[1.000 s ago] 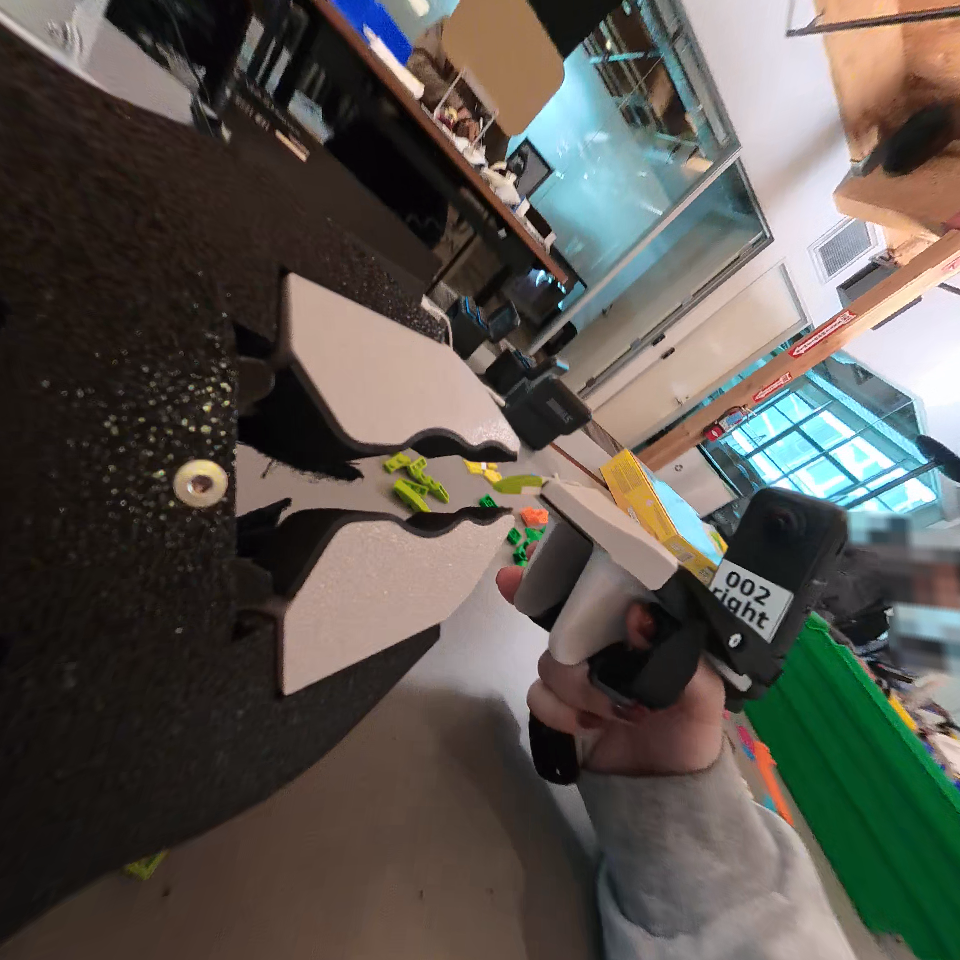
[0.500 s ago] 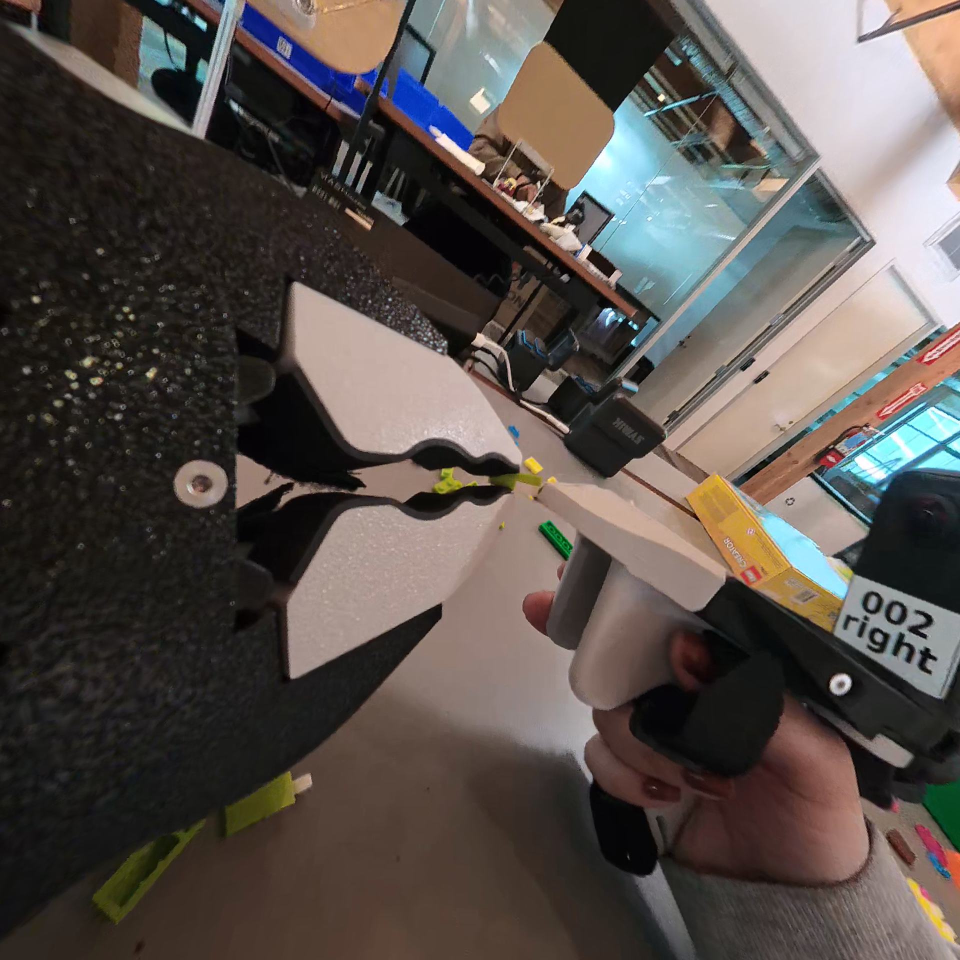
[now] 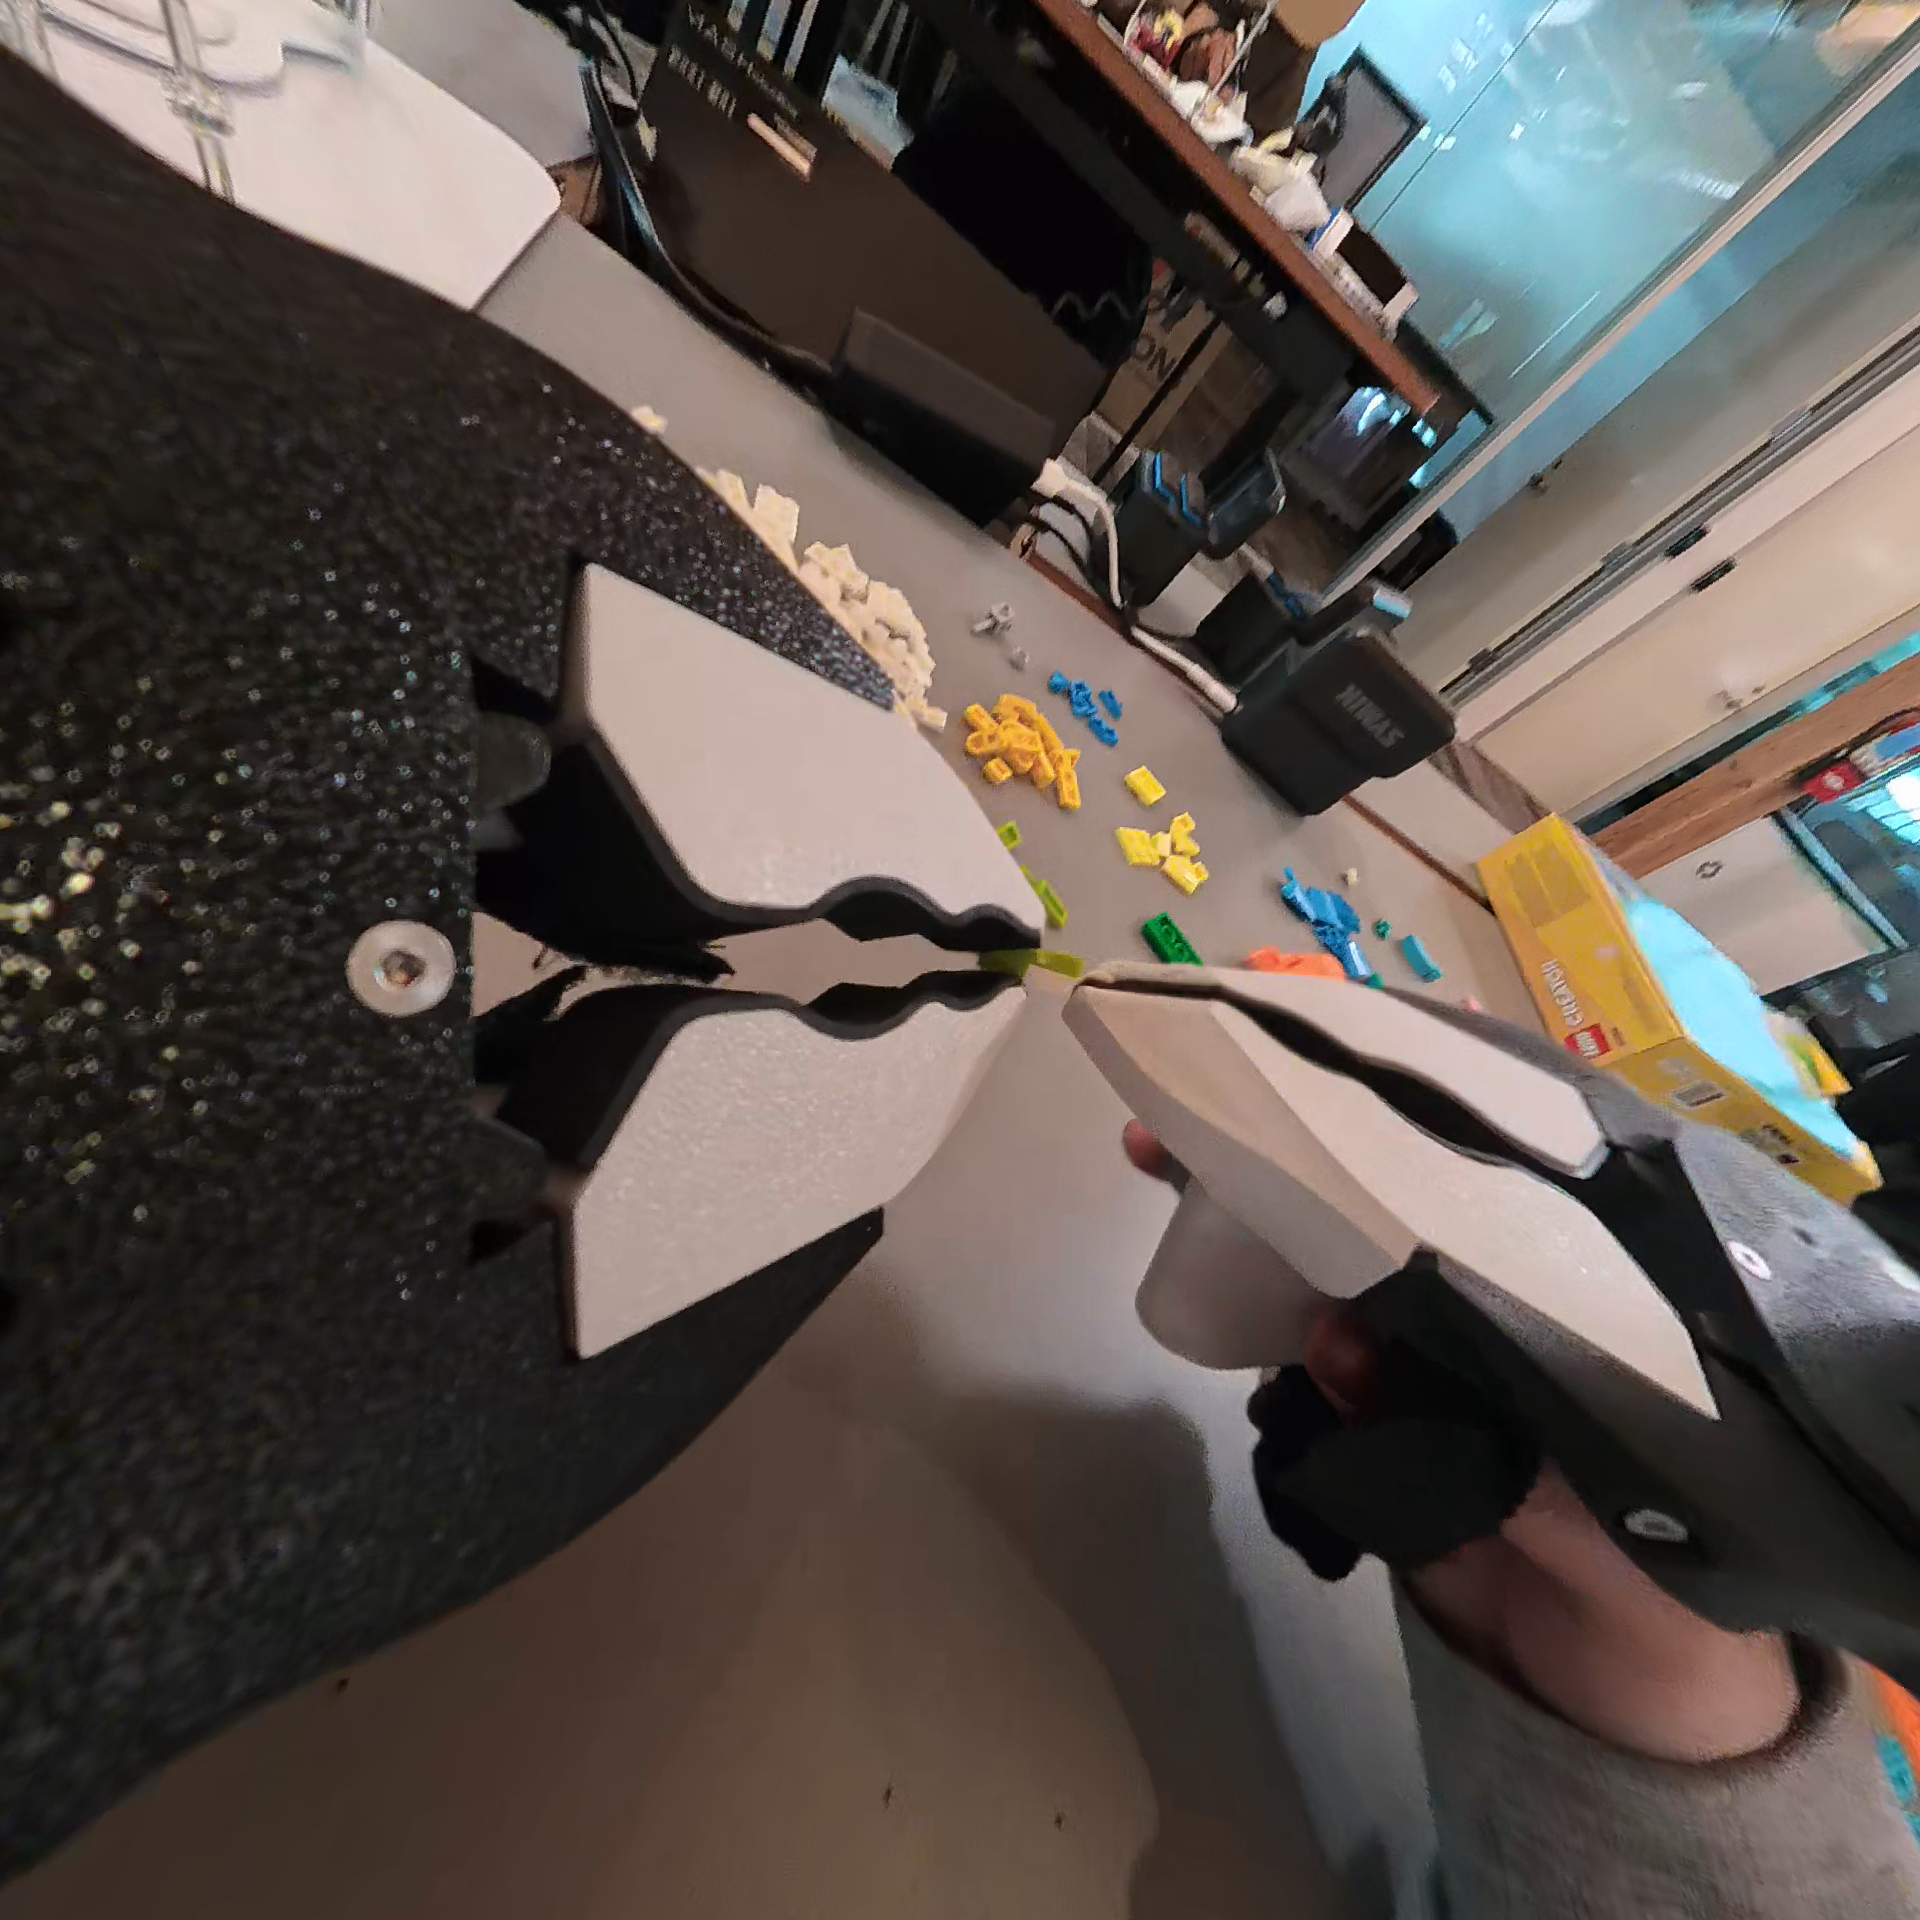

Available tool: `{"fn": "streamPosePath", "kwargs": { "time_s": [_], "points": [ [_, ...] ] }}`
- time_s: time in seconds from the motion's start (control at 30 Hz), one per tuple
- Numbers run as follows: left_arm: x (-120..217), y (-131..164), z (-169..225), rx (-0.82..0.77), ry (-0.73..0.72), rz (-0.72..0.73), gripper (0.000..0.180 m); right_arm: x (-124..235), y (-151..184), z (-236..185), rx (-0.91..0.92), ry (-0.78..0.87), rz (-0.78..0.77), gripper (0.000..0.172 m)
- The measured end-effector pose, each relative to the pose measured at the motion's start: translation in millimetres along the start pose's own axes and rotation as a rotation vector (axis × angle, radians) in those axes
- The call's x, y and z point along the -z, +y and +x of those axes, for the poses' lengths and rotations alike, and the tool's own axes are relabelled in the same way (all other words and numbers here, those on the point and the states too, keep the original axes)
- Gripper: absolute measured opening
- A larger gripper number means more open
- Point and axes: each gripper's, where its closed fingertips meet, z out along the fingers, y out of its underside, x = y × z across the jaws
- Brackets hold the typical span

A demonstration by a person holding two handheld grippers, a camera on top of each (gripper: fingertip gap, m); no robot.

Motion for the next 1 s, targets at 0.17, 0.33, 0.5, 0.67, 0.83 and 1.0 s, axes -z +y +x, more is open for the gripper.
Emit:
{"fn": "streamPosePath", "kwargs": {
  "time_s": [0.17,0.33,0.5,0.67,0.83,1.0],
  "points": [
    [-1,16,-6,-0.012,-0.001,-0.088,0.003,-9,15,8,0.273,0.175,-0.128,0.021],
    [-3,27,-5,-0.083,-0.003,-0.160,0.003,-15,19,15,0.587,0.356,-0.218,0.019],
    [-6,29,0,-0.122,0.004,-0.182,0.003,-17,23,20,0.787,0.464,-0.300,0.011],
    [-6,31,-2,-0.132,-0.006,-0.197,0.003,-19,24,21,0.866,0.511,-0.334,0.008],
    [-7,33,1,-0.167,-0.001,-0.212,0.003,-20,30,25,0.967,0.538,-0.390,0.007],
    [-7,31,0,-0.091,0.002,-0.206,0.004,-19,30,25,0.985,0.536,-0.404,0.005]
  ]
}}
